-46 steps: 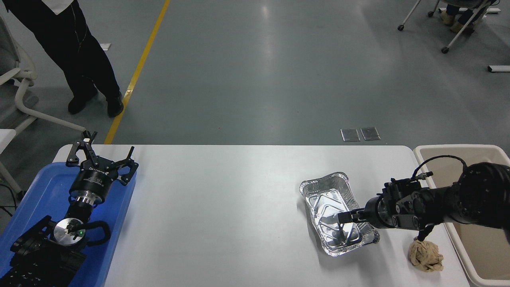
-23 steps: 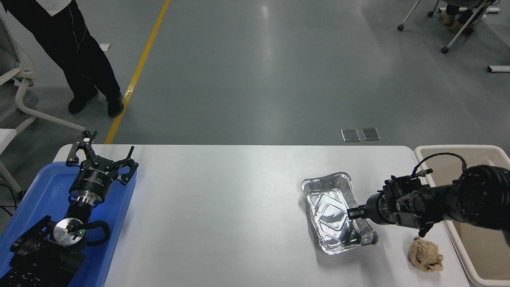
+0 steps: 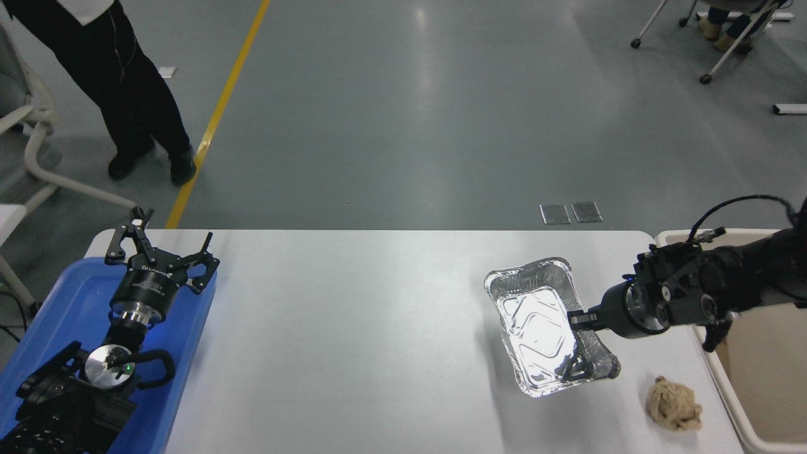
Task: Pick up foil plate and place in dustbin
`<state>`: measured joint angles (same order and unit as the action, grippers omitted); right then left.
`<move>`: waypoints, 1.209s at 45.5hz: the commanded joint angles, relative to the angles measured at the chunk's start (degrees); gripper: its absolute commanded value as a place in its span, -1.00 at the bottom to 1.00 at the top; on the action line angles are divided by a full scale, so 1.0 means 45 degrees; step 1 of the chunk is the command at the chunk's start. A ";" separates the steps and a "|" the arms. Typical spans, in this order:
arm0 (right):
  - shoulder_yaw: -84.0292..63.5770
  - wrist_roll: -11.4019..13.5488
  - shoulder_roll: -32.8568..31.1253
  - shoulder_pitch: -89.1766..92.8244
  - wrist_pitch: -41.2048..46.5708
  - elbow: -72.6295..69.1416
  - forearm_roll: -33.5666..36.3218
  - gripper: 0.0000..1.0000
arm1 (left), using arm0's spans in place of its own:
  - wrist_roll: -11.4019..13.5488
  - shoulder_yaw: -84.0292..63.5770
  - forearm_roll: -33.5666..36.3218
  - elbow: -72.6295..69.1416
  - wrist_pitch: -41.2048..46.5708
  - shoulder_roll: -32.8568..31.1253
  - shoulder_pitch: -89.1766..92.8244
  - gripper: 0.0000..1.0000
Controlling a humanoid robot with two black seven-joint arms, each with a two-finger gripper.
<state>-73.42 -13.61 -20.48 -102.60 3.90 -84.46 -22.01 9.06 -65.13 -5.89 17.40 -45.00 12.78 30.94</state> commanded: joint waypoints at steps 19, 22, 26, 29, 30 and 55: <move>-0.0346 -0.0238 -0.4276 -1.0186 0.7588 -0.3454 -0.0519 -1.00 | 0.0058 -0.0020 -0.0020 -0.0019 0.0000 0.0011 -0.0019 0.99; -0.0345 -0.0238 -0.4472 -1.0811 0.8233 -0.3454 -0.0519 -1.00 | 0.0058 -0.0020 -0.0020 -0.0019 0.0000 0.0011 -0.0019 0.99; -0.0365 -0.0238 -0.4550 -1.1262 0.8703 -0.3454 -0.0499 -1.00 | 0.0058 -0.0020 -0.0020 -0.0019 0.0000 0.0011 -0.0039 0.99; -0.0404 -0.0238 -0.4531 -1.1457 0.8801 -0.3454 -0.0499 -1.00 | 0.0058 -0.0020 -0.0020 -0.0019 0.0000 0.0011 -0.0019 0.99; -0.0404 -0.0238 -0.4511 -1.1497 0.8802 -0.3454 -0.0499 -1.00 | 0.0058 -0.0020 -0.0020 -0.0019 0.0000 0.0011 -0.0019 0.99; -0.0190 -0.0121 -0.3652 -0.4001 0.4097 -0.0590 -0.0441 -1.00 | 0.0058 -0.0020 -0.0020 -0.0019 0.0000 0.0011 -0.0019 0.99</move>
<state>-75.01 -14.16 -38.22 -137.88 32.38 -95.61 -24.37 9.32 -65.22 -5.99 17.32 -45.00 12.82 30.85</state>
